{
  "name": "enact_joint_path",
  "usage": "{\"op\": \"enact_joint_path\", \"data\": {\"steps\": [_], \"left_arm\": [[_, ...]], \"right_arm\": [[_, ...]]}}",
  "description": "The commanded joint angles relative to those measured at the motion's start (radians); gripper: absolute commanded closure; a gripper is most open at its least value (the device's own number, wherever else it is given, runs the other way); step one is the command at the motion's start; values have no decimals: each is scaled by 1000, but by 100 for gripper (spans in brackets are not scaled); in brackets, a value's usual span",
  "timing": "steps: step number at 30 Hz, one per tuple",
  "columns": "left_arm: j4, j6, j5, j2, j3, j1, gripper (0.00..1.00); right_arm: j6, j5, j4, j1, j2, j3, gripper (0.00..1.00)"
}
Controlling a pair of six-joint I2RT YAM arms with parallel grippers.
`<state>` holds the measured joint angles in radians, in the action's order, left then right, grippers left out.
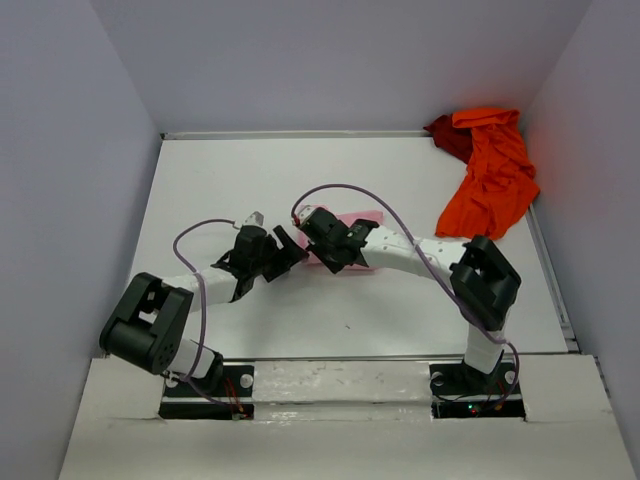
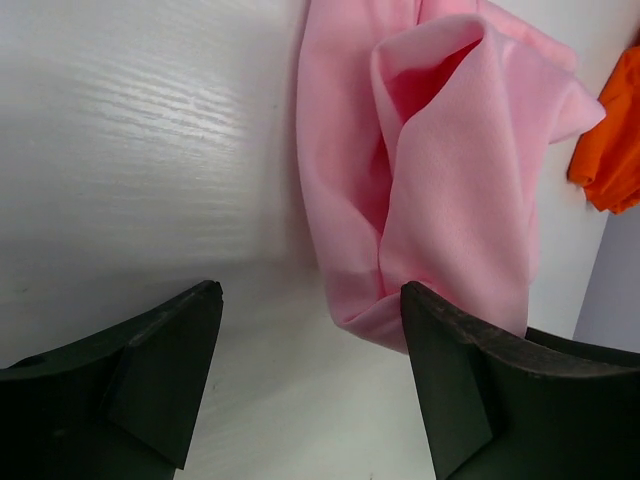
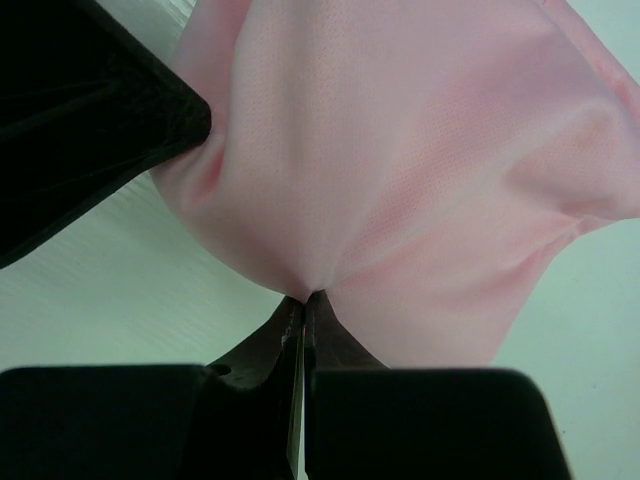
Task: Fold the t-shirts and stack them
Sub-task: Pass from the right arm to the left
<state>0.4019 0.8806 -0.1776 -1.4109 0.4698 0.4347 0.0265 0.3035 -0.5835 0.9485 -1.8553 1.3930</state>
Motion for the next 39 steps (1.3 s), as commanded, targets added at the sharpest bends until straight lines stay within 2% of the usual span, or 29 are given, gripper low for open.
{"op": "enact_joint_path", "data": {"steps": [1,5,12,13,16,20,26,32,39], "left_arm": [[156,5,-28,-23,-14,-10,15],[219,-11,-68,-39,-17,-28,16],[82,-60,-56,122,-40,-76,18],[25,-74,-51,130,-28,-83,18],[5,-95,-33,136,-28,-97,18],[73,-65,-39,112,-53,-108,18],[178,-49,-72,-23,-42,-117,17],[264,-43,-86,-91,-28,-119,17],[436,14,-171,-143,-54,-131,16]], "right_arm": [[12,-10,-12,-5,68,18,100],[10,-4,-22,-5,70,11,100],[10,-4,-27,-5,41,40,100],[10,-10,-26,-5,38,49,100],[13,-23,-26,-5,27,58,100],[15,-27,-26,-5,33,58,100],[12,-27,-27,-5,65,18,100],[6,-23,-35,-5,82,12,100],[3,-24,-39,-5,77,8,100]]}}
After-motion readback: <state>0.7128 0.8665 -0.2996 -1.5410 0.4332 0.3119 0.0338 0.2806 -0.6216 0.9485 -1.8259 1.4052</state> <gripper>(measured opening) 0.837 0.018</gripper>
